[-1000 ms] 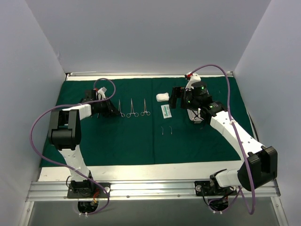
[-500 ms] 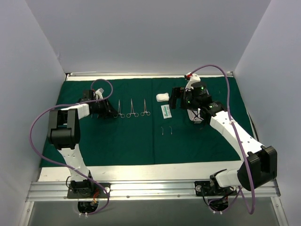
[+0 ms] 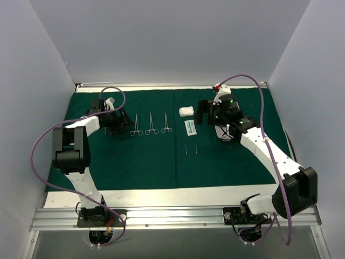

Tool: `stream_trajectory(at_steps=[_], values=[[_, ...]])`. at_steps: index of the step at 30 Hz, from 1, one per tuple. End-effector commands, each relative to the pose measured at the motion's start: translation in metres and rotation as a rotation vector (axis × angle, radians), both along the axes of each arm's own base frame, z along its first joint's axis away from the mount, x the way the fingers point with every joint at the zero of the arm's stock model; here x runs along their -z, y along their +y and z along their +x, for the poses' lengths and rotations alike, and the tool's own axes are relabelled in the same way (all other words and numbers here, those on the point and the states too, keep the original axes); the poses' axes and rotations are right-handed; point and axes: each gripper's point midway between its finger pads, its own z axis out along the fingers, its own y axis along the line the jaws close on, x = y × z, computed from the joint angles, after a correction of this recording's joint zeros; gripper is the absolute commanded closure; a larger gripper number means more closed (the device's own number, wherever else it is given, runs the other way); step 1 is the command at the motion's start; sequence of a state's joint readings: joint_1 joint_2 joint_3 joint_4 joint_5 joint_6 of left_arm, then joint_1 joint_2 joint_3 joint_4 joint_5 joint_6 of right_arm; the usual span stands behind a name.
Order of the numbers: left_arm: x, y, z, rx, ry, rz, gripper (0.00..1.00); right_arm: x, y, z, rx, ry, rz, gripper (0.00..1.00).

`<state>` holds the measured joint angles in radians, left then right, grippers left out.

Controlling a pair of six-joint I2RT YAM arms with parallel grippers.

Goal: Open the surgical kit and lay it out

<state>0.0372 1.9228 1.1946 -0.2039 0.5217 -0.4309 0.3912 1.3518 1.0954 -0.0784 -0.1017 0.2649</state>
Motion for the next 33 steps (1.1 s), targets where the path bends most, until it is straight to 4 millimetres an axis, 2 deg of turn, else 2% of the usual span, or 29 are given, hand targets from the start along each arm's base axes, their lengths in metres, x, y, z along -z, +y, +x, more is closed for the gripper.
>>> stream_trajectory(at_steps=[1,3,5,6,7,8,9,10,11,12,13,15,16,18,19,21,24,25,27,28,30,31,33], values=[[-0.063,0.023,0.016,-0.066,-0.122,0.096,0.12,-0.023,-0.023,0.005,0.129,-0.042,-0.024,0.00],[-0.083,0.030,0.014,-0.089,-0.133,0.144,0.06,-0.028,-0.042,0.009,0.223,-0.054,-0.070,0.00],[-0.118,0.044,0.008,-0.126,-0.186,0.220,0.03,-0.040,-0.054,0.008,0.286,-0.068,-0.086,0.00],[-0.130,0.050,0.005,-0.143,-0.203,0.249,0.03,-0.045,-0.064,0.008,0.340,-0.080,-0.107,0.00],[-0.155,0.061,0.000,-0.183,-0.252,0.301,0.03,-0.055,-0.070,0.006,0.366,-0.095,-0.109,0.00],[-0.164,0.066,-0.010,-0.192,-0.247,0.335,0.04,-0.061,-0.075,0.005,0.393,-0.106,-0.108,0.00],[-0.181,0.072,-0.013,-0.215,-0.274,0.362,0.05,-0.066,-0.081,0.003,0.420,-0.115,-0.114,0.00],[-0.205,0.077,-0.024,-0.236,-0.318,0.391,0.06,-0.079,-0.092,-0.001,0.469,-0.138,-0.127,0.00],[-0.213,0.087,-0.036,-0.254,-0.310,0.445,0.06,-0.085,-0.099,-0.005,0.494,-0.150,-0.135,0.00],[-0.231,0.092,-0.043,-0.271,-0.341,0.467,0.06,-0.093,-0.104,-0.008,0.518,-0.162,-0.141,0.00],[-0.257,0.095,-0.058,-0.289,-0.398,0.485,0.06,-0.102,-0.115,-0.016,0.556,-0.173,-0.160,0.00],[-0.282,0.106,-0.081,-0.324,-0.440,0.549,0.06,-0.125,-0.125,-0.025,0.588,-0.215,-0.161,0.00],[-0.310,0.109,-0.102,-0.356,-0.517,0.562,0.06,-0.136,-0.132,-0.035,0.602,-0.230,-0.161,0.00],[-0.334,0.116,-0.127,-0.396,-0.576,0.598,0.06,-0.160,-0.143,-0.048,0.630,-0.277,-0.152,0.00],[-0.359,0.116,-0.150,-0.422,-0.651,0.599,0.06,-0.171,-0.150,-0.062,0.638,-0.298,-0.149,0.00],[-0.372,0.118,-0.176,-0.440,-0.677,0.612,0.06,-0.192,-0.159,-0.078,0.654,-0.346,-0.135,0.00],[-0.399,0.116,-0.228,-0.458,-0.754,0.617,0.06,-0.230,-0.175,-0.117,0.653,-0.446,-0.093,0.00],[-0.400,0.114,-0.240,-0.442,-0.757,0.628,0.06,-0.237,-0.181,-0.126,0.650,-0.469,-0.106,0.00],[-0.421,0.115,-0.271,-0.474,-0.834,0.629,0.06,-0.256,-0.194,-0.151,0.671,-0.528,-0.096,0.00],[-0.422,0.121,-0.284,-0.497,-0.829,0.654,0.06,-0.260,-0.199,-0.158,0.673,-0.543,-0.113,0.00],[-0.436,0.125,-0.311,-0.528,-0.885,0.653,0.06,-0.266,-0.209,-0.175,0.686,-0.568,-0.116,0.01],[-0.437,0.133,-0.321,-0.571,-0.882,0.669,0.06,-0.265,-0.211,-0.179,0.686,-0.570,-0.127,0.01],[-0.440,0.137,-0.333,-0.590,-0.909,0.665,0.06,-0.263,-0.217,-0.190,0.699,-0.575,-0.132,0.01]])
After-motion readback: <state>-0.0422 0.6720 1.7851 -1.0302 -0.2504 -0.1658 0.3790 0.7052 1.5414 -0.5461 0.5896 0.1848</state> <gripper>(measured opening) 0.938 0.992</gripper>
